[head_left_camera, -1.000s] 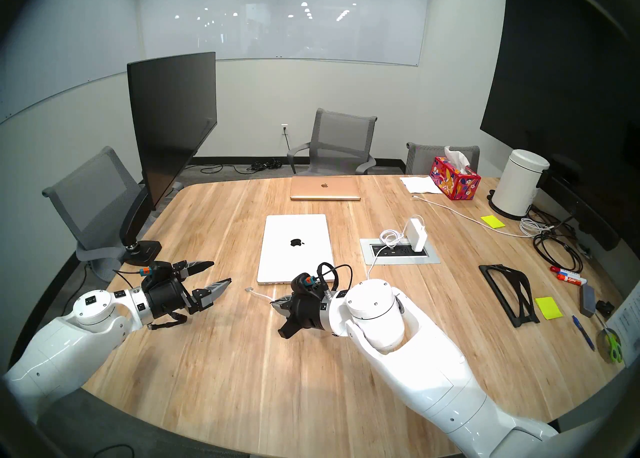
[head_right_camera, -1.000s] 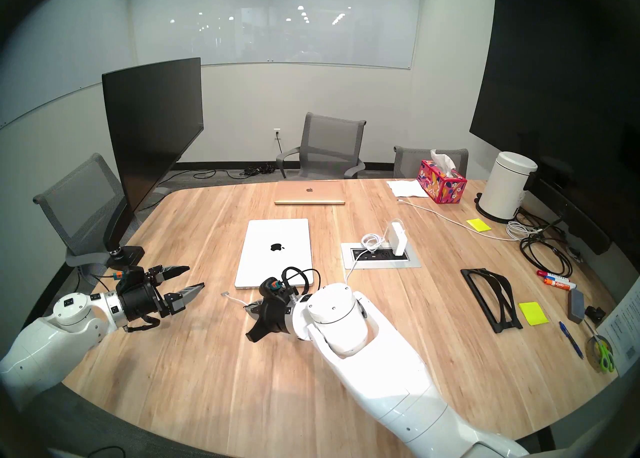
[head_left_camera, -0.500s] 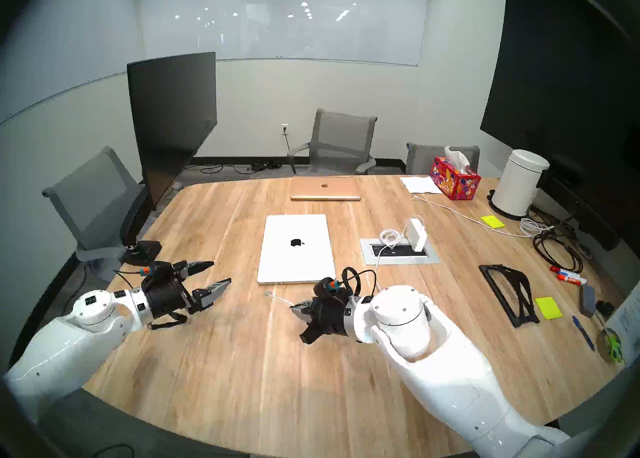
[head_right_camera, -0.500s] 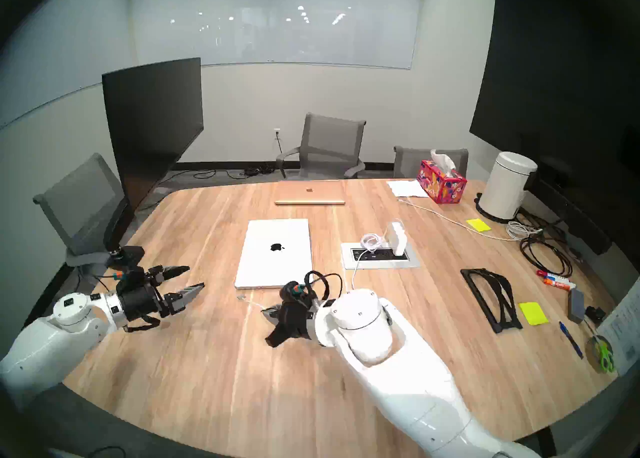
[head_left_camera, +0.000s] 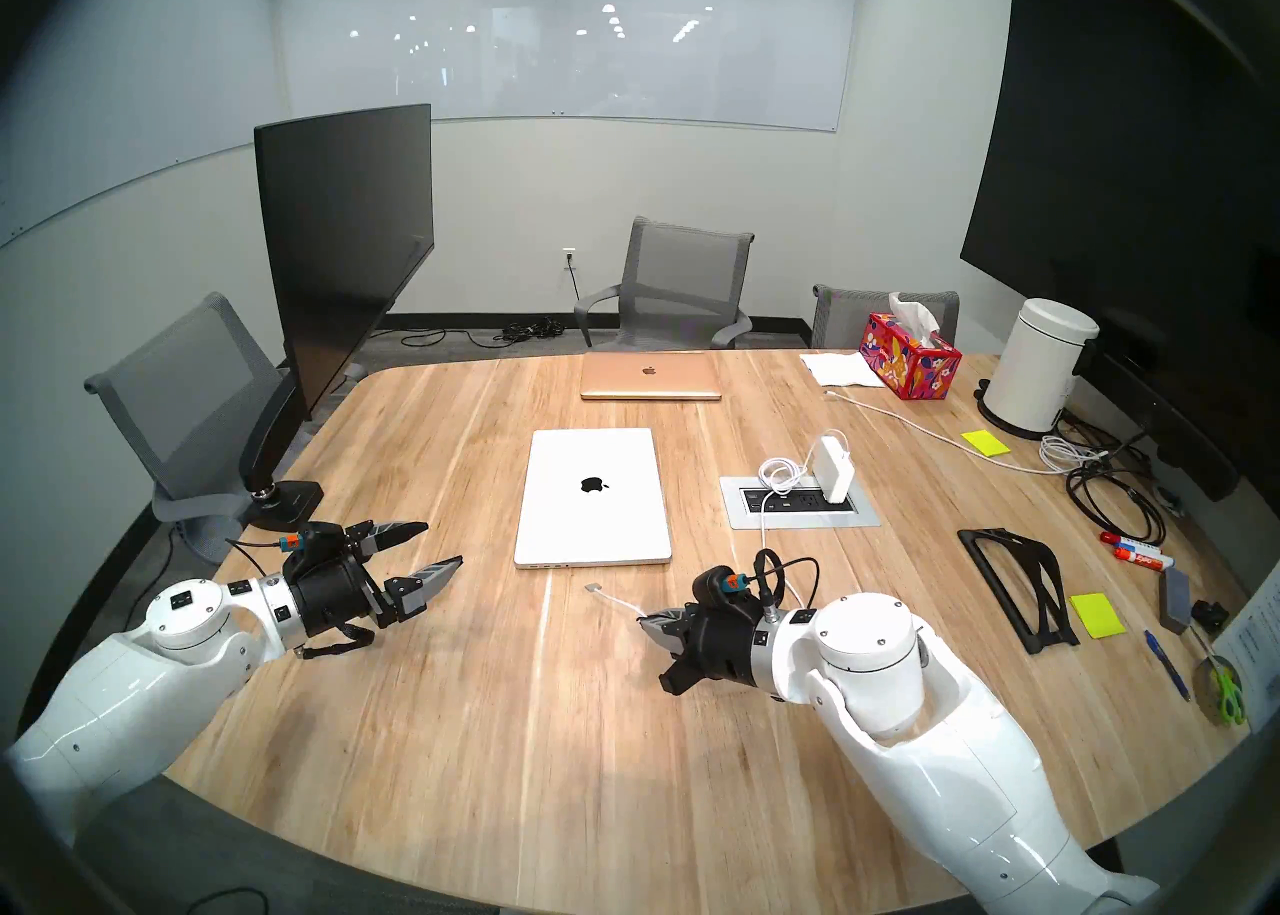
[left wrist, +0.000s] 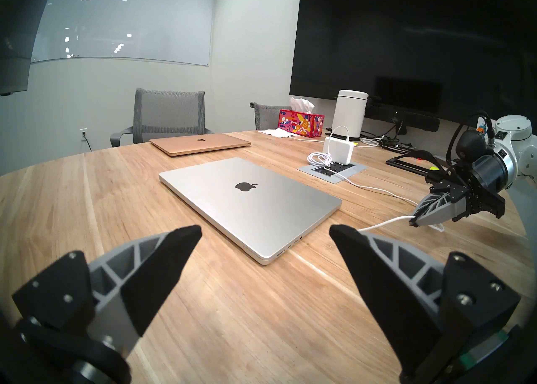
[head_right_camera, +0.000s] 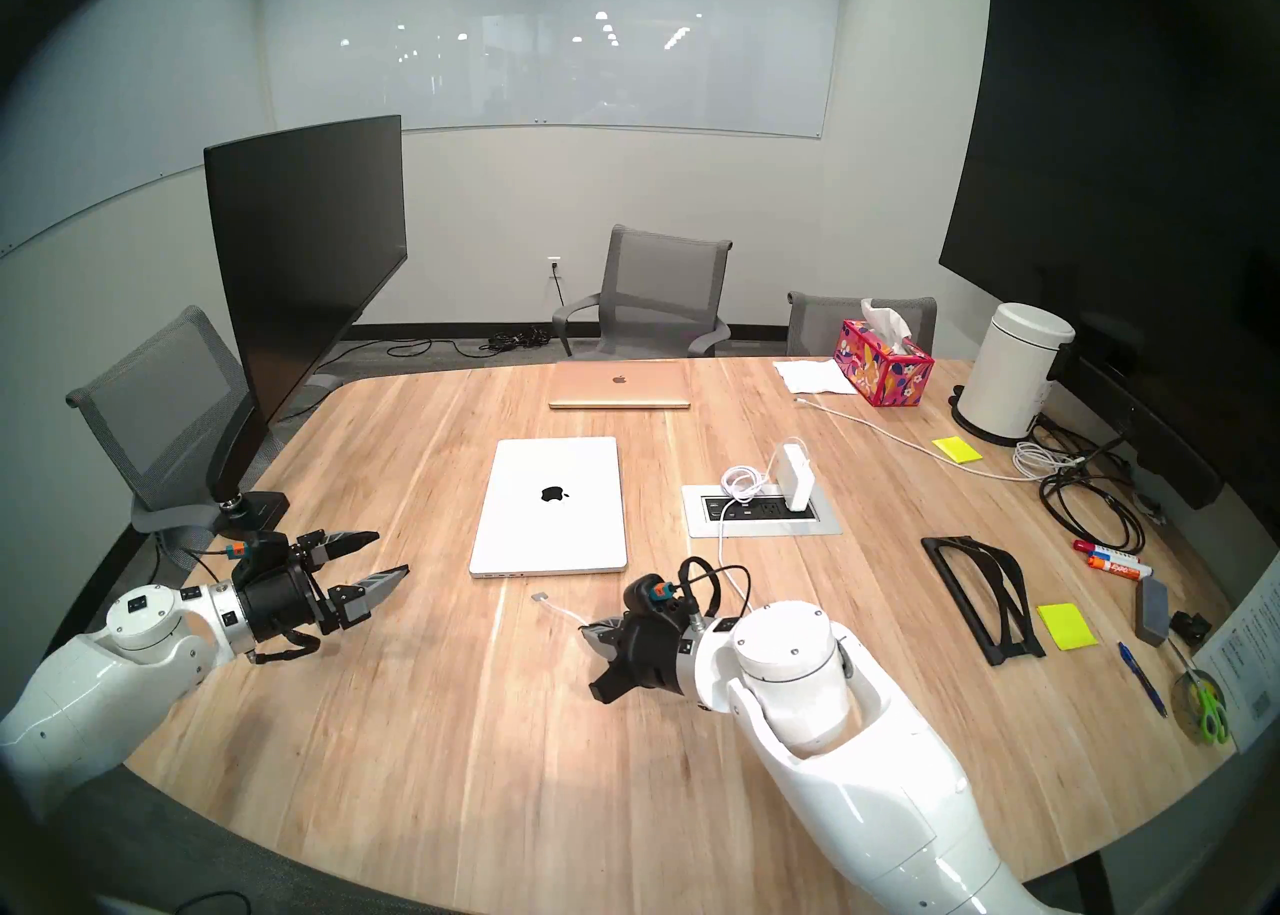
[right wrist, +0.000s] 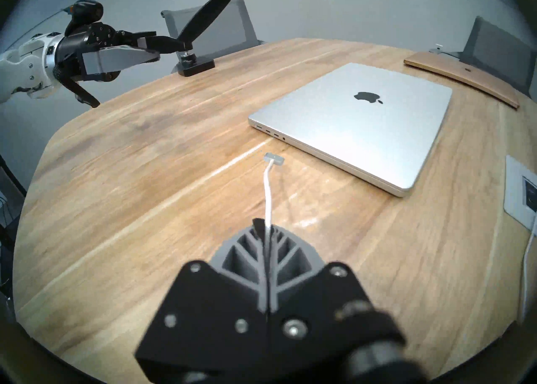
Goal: Unplug the charging cable from the port of the MacBook and lay it on the desk
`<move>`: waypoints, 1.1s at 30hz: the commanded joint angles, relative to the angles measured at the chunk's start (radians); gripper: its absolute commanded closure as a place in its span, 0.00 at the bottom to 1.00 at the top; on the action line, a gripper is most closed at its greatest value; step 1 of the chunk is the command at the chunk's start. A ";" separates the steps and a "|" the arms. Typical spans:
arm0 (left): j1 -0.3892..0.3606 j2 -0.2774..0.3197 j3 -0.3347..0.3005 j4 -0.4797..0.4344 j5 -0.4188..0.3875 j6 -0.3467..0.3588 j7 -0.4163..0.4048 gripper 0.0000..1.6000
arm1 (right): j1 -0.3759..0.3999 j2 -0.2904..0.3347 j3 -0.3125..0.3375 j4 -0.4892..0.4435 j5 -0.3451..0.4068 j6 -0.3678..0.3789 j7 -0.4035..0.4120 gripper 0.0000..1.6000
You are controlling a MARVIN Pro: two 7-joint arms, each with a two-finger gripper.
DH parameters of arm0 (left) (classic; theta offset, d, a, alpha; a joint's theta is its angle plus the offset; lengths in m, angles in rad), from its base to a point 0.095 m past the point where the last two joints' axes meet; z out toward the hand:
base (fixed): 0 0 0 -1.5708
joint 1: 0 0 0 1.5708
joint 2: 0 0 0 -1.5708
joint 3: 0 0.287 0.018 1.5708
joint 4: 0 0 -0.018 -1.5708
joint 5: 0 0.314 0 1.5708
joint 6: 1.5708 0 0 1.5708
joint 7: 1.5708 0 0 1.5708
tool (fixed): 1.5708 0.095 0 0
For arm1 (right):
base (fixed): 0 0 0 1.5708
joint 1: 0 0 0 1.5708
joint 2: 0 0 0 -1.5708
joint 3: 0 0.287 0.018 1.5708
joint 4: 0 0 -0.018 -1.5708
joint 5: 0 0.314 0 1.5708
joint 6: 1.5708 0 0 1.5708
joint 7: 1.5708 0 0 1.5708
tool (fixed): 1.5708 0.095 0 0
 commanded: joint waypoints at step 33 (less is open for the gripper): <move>-0.003 0.001 -0.008 -0.008 -0.003 -0.006 0.003 0.00 | -0.173 0.153 0.191 0.007 0.113 -0.192 0.239 0.85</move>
